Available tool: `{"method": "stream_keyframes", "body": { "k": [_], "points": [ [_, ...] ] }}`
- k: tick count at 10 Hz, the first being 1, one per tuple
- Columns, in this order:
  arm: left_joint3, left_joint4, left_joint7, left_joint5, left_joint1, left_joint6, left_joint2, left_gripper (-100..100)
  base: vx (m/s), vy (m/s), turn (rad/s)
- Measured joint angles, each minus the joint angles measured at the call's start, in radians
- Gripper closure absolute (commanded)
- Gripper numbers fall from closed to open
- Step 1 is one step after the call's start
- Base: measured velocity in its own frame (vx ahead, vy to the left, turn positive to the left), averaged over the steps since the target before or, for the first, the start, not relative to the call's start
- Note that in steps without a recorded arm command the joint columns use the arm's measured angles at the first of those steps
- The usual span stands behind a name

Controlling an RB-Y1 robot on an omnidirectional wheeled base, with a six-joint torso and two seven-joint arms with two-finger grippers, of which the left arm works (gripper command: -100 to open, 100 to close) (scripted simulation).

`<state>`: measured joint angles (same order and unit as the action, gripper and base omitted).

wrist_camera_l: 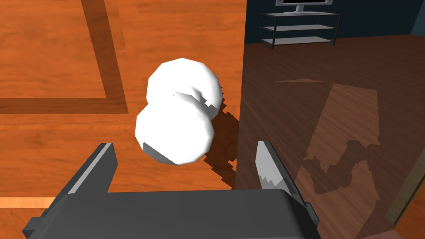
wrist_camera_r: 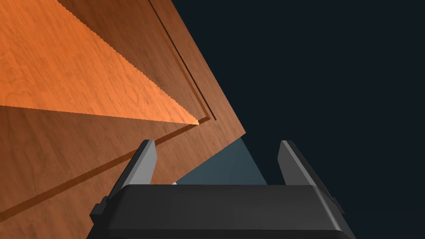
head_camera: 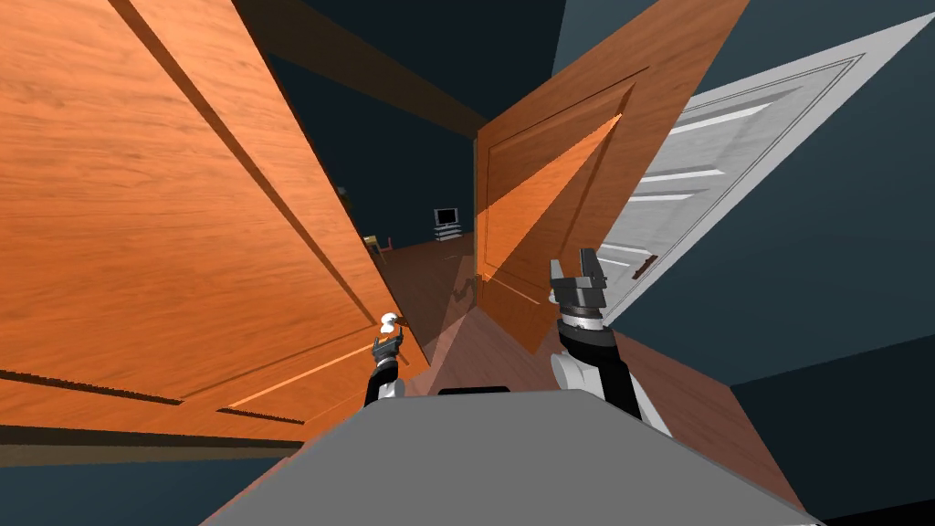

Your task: Pull the door open

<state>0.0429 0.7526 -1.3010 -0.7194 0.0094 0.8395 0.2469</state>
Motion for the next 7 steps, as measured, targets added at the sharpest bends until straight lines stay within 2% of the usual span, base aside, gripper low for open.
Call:
{"method": "stream_keyframes", "body": {
  "k": [2,3,4,5,6,7],
  "points": [
    [-0.049,0.006,0.003,-0.001,0.011,-0.003,-0.001,-100,-0.019,0.034,-0.227],
    [-0.074,-0.007,0.002,-0.001,0.005,-0.004,-0.001,-100,-0.018,0.032,-0.179],
    [-0.099,0.001,0.002,-0.002,0.013,-0.009,0.003,-100,-0.013,0.022,-0.069],
    [-0.107,-0.015,-0.003,0.0,0.009,-0.003,0.003,-100,-0.017,0.02,-0.278],
    [-0.133,-0.036,-0.014,0.002,0.008,0.005,0.007,-100,-0.027,0.033,-0.274],
    [-0.162,-0.034,-0.016,0.002,0.013,0.003,0.008,-100,-0.024,0.032,-0.231]
  ]
}}
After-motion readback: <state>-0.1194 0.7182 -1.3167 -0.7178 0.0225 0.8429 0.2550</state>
